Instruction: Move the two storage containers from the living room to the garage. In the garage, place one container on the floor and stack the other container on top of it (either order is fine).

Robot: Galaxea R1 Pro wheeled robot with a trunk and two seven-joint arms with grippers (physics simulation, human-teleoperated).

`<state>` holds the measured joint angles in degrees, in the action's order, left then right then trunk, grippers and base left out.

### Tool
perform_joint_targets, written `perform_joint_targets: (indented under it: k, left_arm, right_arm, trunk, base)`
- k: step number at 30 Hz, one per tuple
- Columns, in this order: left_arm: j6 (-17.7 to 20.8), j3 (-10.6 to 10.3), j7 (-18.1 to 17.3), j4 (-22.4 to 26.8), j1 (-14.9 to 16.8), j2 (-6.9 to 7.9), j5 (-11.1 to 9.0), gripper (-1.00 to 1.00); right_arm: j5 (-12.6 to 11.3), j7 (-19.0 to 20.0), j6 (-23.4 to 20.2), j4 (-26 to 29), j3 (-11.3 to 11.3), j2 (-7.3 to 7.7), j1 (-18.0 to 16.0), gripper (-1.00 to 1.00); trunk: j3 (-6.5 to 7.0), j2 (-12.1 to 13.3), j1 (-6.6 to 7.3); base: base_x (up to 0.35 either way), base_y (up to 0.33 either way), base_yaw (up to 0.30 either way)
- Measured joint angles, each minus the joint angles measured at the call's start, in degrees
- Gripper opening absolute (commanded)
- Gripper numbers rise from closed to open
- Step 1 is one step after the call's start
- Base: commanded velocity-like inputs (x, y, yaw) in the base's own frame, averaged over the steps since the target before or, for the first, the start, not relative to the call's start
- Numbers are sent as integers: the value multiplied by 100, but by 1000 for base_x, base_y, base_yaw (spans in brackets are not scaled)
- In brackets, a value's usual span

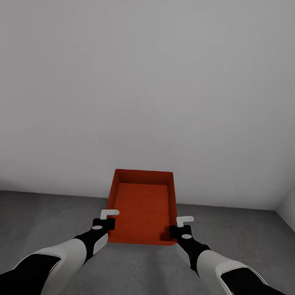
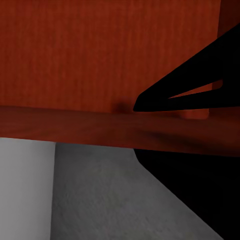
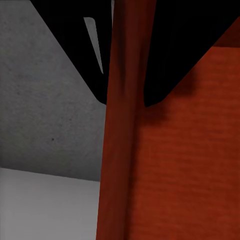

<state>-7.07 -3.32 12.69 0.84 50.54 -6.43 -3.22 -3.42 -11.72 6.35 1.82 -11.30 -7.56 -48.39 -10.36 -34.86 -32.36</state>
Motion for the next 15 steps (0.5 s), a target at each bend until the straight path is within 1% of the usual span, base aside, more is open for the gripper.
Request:
perform_joint_targets:
  k: [15]
  left_arm:
    - [7,-1,-7,6,0,3,-1,-100]
  right_arm:
    - [-1,4,0,0,4,0,0,-100]
  trunk:
    - [-140,0,0]
  base:
    - [0,0,0]
